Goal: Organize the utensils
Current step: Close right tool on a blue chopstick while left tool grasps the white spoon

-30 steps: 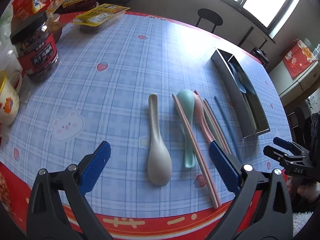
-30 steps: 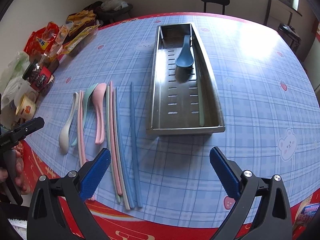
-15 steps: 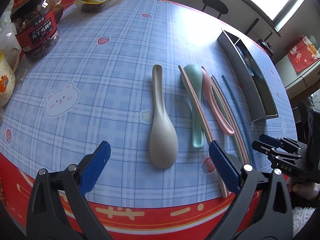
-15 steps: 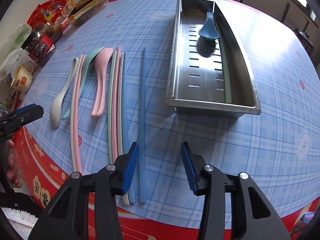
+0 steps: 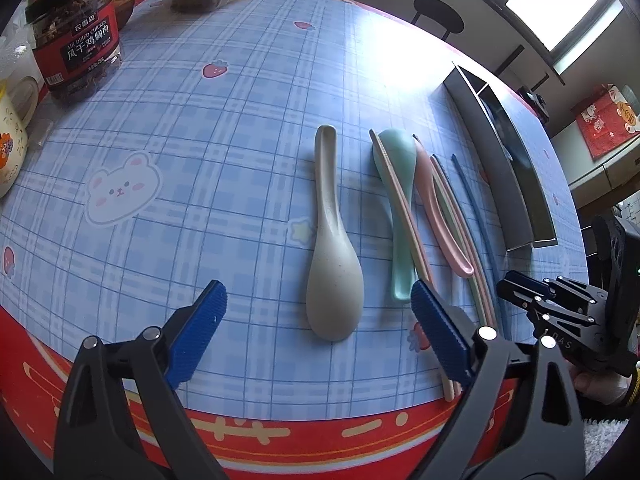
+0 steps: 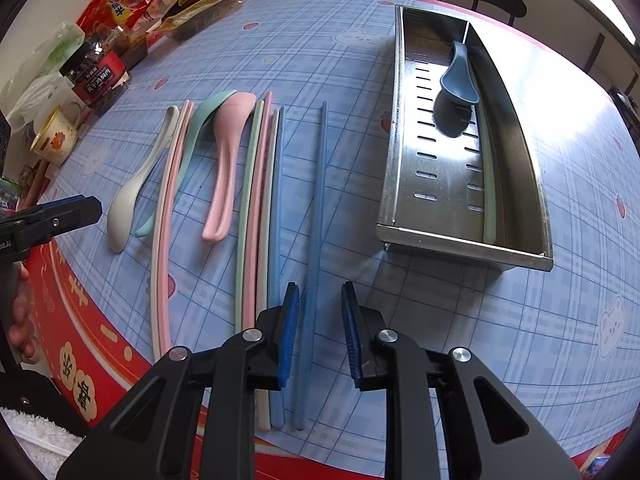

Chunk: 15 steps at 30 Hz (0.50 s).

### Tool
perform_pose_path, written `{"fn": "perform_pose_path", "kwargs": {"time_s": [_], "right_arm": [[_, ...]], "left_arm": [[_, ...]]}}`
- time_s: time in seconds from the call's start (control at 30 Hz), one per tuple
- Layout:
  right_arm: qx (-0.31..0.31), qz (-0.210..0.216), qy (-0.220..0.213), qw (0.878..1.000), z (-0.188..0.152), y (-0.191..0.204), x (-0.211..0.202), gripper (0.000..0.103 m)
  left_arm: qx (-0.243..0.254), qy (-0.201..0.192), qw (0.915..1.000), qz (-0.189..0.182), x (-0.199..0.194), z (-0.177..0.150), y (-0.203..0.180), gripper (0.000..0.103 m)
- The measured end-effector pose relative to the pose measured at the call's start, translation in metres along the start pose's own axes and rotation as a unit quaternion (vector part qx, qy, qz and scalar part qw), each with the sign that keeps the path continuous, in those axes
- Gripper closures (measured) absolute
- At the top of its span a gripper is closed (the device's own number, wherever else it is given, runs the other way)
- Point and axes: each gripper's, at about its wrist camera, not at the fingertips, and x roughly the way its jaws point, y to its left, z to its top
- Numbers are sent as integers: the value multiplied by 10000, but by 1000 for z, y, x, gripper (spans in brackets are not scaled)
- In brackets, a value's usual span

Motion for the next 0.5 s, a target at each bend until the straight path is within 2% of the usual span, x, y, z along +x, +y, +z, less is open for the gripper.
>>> {"fn": "perform_pose_path", "kwargs": {"time_s": [0.07, 0.13, 0.43, 0.5], "right_arm": [[-60, -27, -7, 10000, 0, 1, 1, 81], [-80, -36, -13, 10000, 0, 1, 1, 81], [-136, -46, -12, 9999, -2, 4, 0, 81], [-143, -13, 3, 9999, -4, 4, -1, 86]], "left_arm": [[3, 18, 10000, -15, 1, 0, -1, 15], [-10, 40, 10000, -20, 2, 1, -2, 22], [-141, 57, 9997, -183, 4, 2, 3, 45], [-147, 69, 9996, -224, 5, 2, 5, 48]]}}
